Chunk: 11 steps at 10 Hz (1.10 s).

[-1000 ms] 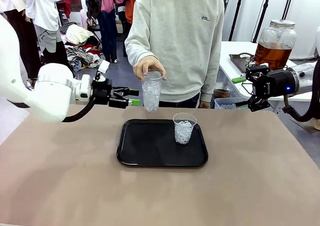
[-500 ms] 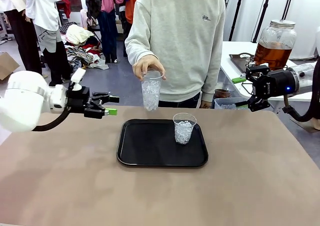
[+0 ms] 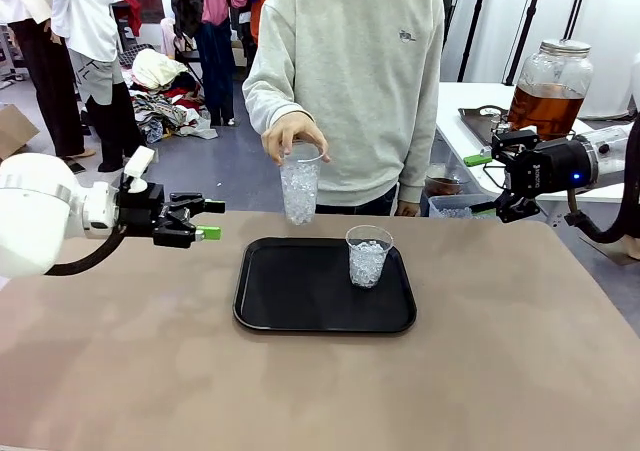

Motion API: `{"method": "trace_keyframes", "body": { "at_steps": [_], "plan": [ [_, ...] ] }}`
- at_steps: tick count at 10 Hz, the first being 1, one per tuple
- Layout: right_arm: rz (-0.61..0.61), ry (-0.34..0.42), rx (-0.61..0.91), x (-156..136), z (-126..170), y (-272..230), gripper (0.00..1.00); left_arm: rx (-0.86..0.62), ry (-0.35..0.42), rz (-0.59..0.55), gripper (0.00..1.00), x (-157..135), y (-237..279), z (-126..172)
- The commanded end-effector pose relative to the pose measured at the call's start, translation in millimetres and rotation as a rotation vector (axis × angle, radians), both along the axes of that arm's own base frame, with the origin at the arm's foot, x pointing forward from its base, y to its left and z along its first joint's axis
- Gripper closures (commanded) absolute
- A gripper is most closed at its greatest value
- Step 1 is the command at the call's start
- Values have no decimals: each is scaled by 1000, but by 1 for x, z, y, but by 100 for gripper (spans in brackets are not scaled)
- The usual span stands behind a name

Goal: Pour the drink into the iced cup.
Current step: Pick up the iced cup indicated by the human and present it to them.

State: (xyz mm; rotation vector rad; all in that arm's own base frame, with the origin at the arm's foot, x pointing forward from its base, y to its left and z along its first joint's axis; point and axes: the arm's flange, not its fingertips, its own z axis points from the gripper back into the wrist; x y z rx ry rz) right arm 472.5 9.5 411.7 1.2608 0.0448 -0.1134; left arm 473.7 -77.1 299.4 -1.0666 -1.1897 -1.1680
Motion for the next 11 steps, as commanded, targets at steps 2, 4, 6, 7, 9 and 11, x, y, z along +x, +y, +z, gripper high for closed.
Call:
{"method": "trace_keyframes", "body": {
  "at_steps": [2,4,6,7,9,11],
  "plan": [
    [-1,-1,2,0,1,0,0,0,2,1,0,1,-2,1],
    [-1,-1,2,0,1,0,0,0,2,1,0,1,-2,1],
    [-1,-1,2,0,1,0,0,0,2,1,0,1,-2,1],
    [-1,-1,2,0,1,0,0,0,2,1,0,1,-2,1],
    [-1,-1,2,0,1,0,0,0,2,1,0,1,-2,1],
    [-1,-1,2,0,1,0,0,0,2,1,0,1,-2,1]
  ]
}}
